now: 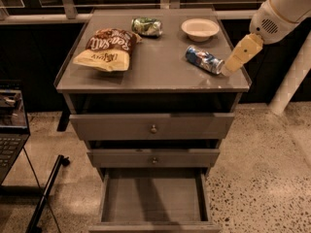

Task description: Place redbull can into bottom drawer

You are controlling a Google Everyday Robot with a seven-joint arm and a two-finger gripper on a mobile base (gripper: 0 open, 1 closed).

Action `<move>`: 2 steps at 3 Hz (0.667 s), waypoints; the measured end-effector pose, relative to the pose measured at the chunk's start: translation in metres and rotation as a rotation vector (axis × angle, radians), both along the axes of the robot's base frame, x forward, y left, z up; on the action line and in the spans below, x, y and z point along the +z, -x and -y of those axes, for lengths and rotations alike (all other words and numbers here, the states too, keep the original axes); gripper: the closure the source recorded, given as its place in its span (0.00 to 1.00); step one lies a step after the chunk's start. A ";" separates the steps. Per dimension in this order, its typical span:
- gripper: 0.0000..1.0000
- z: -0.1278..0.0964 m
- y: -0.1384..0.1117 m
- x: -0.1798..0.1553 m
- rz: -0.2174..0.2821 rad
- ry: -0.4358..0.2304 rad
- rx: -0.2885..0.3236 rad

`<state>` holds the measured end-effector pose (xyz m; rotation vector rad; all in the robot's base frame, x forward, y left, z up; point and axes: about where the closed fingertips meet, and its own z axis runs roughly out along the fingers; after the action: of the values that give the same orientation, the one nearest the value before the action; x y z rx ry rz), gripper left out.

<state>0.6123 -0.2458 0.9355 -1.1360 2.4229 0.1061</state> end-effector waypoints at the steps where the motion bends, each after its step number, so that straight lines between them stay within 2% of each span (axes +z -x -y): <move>1: 0.00 0.005 -0.001 -0.003 0.008 -0.011 -0.025; 2: 0.00 -0.020 -0.020 -0.017 0.027 -0.083 0.014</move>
Offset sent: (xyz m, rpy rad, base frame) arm 0.0456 0.0544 -0.0315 0.1921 -0.0584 0.0679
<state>0.6327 -0.2255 0.9185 -1.1104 2.3639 0.1926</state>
